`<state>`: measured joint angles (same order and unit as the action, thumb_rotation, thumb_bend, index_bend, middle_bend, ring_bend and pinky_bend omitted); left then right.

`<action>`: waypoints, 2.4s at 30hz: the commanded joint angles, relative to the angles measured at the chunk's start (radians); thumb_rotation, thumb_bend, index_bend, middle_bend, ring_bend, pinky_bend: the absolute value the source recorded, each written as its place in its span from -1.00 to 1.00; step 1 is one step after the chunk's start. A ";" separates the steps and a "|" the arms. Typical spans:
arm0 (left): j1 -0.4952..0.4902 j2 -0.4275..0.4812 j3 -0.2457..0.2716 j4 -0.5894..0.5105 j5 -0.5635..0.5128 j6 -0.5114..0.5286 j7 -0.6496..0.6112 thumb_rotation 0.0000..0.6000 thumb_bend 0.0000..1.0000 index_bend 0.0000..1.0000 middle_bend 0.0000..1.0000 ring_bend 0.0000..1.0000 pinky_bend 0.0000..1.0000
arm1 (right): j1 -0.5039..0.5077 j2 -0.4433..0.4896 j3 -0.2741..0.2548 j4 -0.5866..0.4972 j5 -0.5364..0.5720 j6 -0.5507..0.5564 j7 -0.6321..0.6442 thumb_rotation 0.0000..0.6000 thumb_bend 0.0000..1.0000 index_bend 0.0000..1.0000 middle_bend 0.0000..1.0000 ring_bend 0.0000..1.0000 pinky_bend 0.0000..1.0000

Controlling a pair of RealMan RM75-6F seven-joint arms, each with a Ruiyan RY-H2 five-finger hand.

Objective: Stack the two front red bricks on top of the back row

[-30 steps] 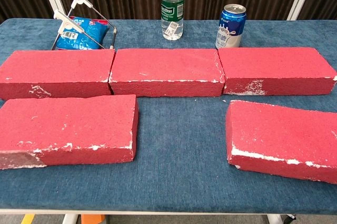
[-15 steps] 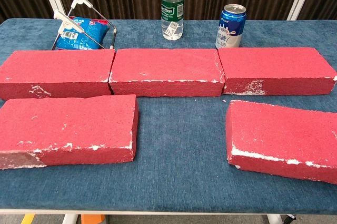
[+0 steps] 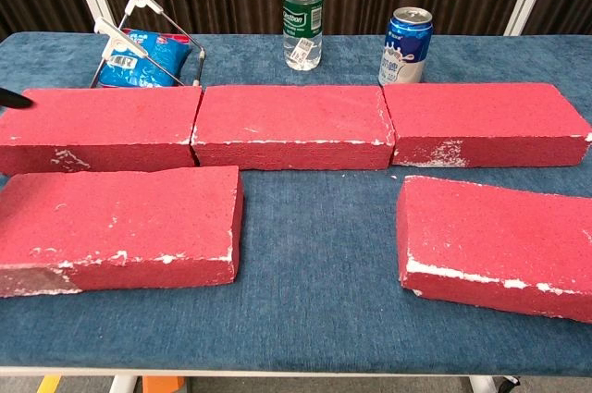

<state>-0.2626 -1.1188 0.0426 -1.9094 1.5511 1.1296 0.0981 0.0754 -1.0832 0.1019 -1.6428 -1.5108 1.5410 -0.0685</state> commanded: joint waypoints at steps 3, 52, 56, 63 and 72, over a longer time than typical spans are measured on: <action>-0.064 -0.073 -0.011 -0.044 -0.051 -0.089 0.093 1.00 -1.00 -0.92 -1.00 -1.00 -0.95 | 0.004 0.005 0.004 0.002 0.002 -0.003 0.005 1.00 -0.54 -1.00 -1.00 -1.00 -1.00; -0.288 -0.362 -0.064 -0.175 -0.755 0.081 0.707 1.00 -1.00 -0.93 -0.71 -1.00 -0.97 | 0.019 -0.057 0.008 0.165 0.019 -0.028 0.157 1.00 -0.52 -1.00 -1.00 -1.00 -1.00; -0.299 -0.352 -0.053 -0.182 -0.759 0.075 0.703 1.00 -1.00 -0.93 -0.63 -1.00 -0.97 | 0.018 -0.057 0.009 0.164 0.019 -0.025 0.155 1.00 -0.52 -1.00 -1.00 -1.00 -1.00; -0.307 -0.348 -0.043 -0.181 -0.754 0.083 0.681 1.00 -1.00 -0.92 -0.58 -0.82 -0.96 | 0.017 -0.057 0.009 0.165 0.021 -0.026 0.154 1.00 -0.51 -1.00 -1.00 -1.00 -1.00; -0.305 -0.308 -0.016 -0.240 -0.678 0.115 0.670 1.00 -1.00 -0.91 -0.56 -0.62 -0.96 | 0.016 -0.054 0.011 0.163 0.023 -0.021 0.155 1.00 -0.51 -1.00 -1.00 -1.00 -1.00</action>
<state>-0.5695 -1.4377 0.0202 -2.1352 0.8561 1.2337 0.7689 0.0913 -1.1369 0.1131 -1.4796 -1.4877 1.5194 0.0863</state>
